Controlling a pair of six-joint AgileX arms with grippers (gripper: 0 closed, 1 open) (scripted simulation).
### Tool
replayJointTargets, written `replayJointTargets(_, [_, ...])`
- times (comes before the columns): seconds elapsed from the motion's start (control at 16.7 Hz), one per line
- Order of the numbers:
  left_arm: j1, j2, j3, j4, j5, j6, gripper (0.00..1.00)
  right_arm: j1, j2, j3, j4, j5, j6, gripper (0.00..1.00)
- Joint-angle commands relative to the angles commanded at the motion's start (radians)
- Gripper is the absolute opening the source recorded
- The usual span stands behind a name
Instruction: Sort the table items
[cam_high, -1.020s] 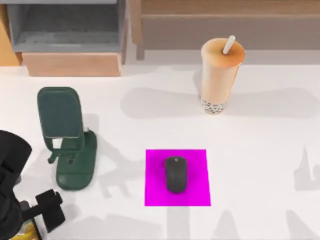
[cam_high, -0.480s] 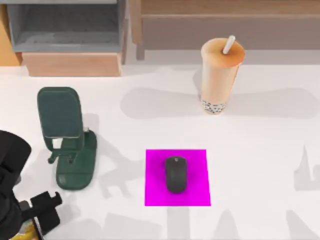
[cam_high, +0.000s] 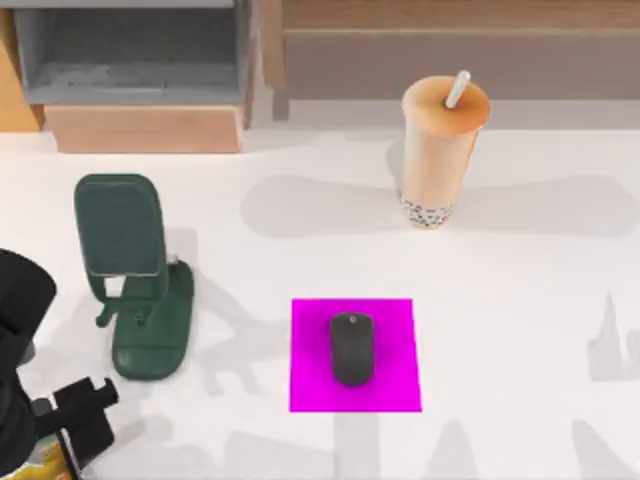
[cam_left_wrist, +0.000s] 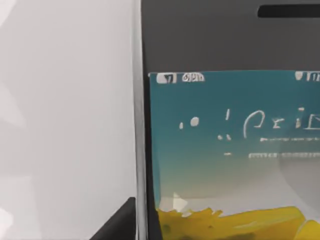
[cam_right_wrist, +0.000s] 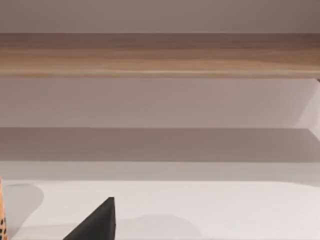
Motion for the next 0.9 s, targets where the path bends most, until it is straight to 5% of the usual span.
replayJointTargets(0.48, [0.001,-0.041,0.032,-0.049,-0.010,0.006,0.00,0.000,0.000,0.000,0.000,0.000,0.000,1.00])
replayJointTargets(0.9, [0.003,-0.291,0.040,-0.057,-0.248,0.082,0.00,0.000,0.000,0.000,0.000,0.000,0.000,1.00])
